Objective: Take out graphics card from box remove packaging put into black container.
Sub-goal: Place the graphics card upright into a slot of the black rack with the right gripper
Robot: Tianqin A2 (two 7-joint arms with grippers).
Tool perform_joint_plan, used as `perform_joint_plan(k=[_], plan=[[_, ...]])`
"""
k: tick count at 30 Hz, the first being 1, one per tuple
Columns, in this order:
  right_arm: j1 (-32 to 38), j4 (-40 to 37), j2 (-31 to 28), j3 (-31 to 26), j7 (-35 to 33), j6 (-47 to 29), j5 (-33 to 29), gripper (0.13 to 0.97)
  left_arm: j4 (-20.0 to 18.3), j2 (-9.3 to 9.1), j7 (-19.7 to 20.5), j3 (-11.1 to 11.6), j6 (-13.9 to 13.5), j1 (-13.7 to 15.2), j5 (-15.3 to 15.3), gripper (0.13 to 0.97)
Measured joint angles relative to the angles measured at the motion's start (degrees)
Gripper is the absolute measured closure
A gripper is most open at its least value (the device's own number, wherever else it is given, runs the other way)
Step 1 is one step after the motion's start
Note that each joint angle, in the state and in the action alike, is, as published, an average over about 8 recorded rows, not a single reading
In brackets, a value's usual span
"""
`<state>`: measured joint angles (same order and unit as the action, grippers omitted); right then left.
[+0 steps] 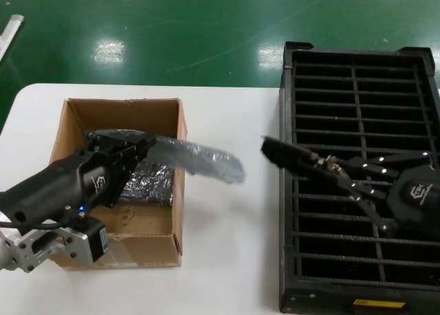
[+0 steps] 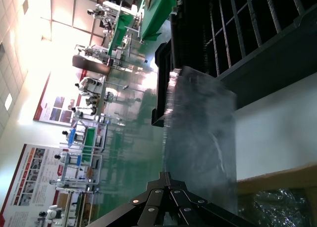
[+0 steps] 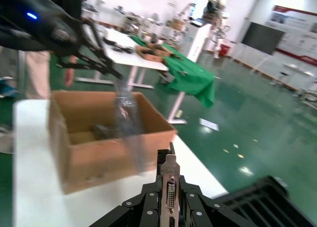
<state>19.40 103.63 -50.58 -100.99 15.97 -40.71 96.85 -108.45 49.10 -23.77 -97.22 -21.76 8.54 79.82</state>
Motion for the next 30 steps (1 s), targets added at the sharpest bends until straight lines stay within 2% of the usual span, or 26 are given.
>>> perform_joint_plan(k=[19, 24, 30], plan=[[1.2, -1.2, 0.5, -0.8, 0.7, 1.1, -2.2, 0.909, 0.0, 0.0, 0.0, 0.0, 0.0, 0.0, 0.0, 0.959], [6.7, -3.9, 1.2, -4.1, 1.7, -2.5, -4.5, 0.909, 0.0, 0.0, 0.0, 0.0, 0.0, 0.0, 0.0, 0.959], [17.8, -8.8, 1.4, -8.9, 3.7, -12.0, -7.0, 0.909, 0.0, 0.0, 0.0, 0.0, 0.0, 0.0, 0.0, 0.959]])
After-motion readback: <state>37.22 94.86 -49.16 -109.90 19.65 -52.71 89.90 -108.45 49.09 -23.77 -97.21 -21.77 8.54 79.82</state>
